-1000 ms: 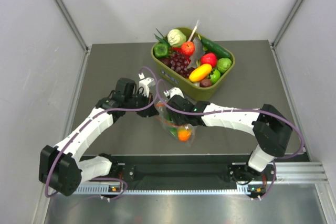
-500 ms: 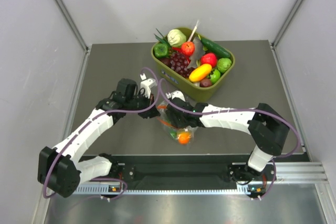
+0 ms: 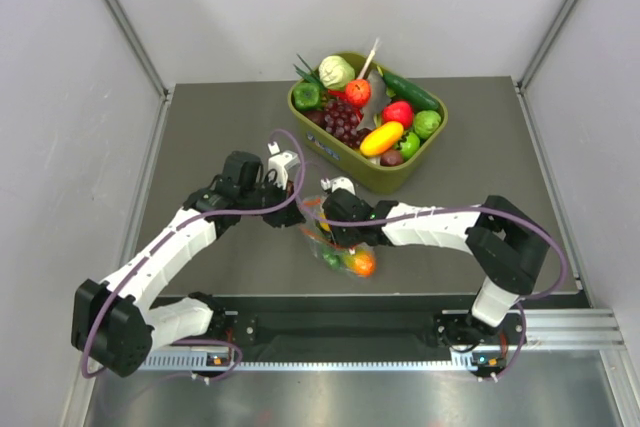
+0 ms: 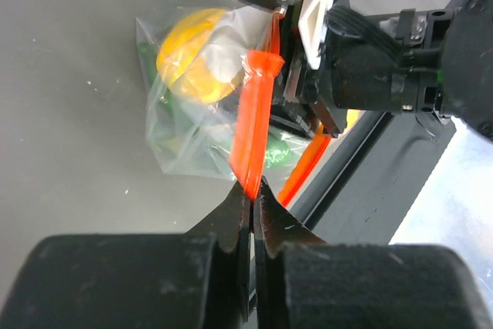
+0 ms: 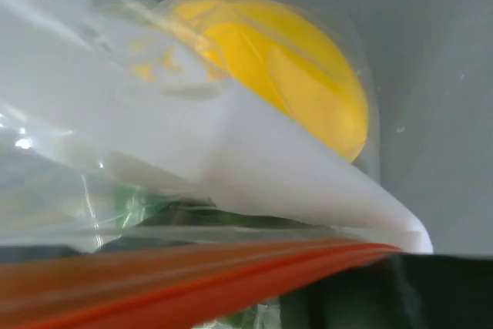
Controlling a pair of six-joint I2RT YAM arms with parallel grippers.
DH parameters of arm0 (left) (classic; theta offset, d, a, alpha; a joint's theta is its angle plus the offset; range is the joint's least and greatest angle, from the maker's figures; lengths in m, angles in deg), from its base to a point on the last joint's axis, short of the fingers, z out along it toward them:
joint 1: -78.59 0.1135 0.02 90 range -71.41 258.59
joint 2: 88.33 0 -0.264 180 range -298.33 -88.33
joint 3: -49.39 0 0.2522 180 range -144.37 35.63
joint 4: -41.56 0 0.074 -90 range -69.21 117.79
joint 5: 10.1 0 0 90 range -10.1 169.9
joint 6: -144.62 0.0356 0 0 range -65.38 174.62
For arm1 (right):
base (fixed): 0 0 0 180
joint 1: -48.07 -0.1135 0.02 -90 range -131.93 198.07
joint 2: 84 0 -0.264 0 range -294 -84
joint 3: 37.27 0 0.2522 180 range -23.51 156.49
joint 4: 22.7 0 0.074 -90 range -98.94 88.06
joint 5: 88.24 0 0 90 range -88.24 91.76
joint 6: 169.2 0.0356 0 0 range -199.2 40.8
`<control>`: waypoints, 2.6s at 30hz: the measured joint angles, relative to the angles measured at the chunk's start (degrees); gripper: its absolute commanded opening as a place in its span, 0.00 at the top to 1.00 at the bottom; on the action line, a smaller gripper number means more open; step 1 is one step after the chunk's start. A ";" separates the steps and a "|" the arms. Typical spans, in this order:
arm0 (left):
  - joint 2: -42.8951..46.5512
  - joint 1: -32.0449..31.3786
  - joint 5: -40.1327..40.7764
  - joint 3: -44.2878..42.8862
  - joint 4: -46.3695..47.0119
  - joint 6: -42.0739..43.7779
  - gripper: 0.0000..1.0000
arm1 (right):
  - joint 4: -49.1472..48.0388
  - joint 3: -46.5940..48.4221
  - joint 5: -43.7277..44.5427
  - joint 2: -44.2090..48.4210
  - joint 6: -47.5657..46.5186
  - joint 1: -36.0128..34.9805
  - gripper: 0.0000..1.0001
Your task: Open the zip-top bag and remove the fake food
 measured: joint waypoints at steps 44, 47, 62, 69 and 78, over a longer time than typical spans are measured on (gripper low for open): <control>-1.92 0.44 -3.89 0.00 0.92 0.50 1.00 | -15.41 -2.32 3.56 5.33 -13.29 1.92 0.26; -2.12 0.44 -5.05 0.00 0.92 0.35 1.00 | -19.37 -2.34 3.91 3.56 -14.10 2.38 0.25; -2.78 0.44 -6.97 0.00 1.14 0.26 1.00 | -24.85 -0.35 1.36 -4.09 -15.28 4.50 0.26; -3.02 0.44 -6.88 0.00 1.11 0.28 1.00 | -21.68 -0.17 0.79 -4.07 -14.45 4.66 0.16; -3.02 0.28 -6.34 0.00 1.16 0.50 1.00 | -17.59 -1.92 0.31 -2.54 -12.11 4.66 0.48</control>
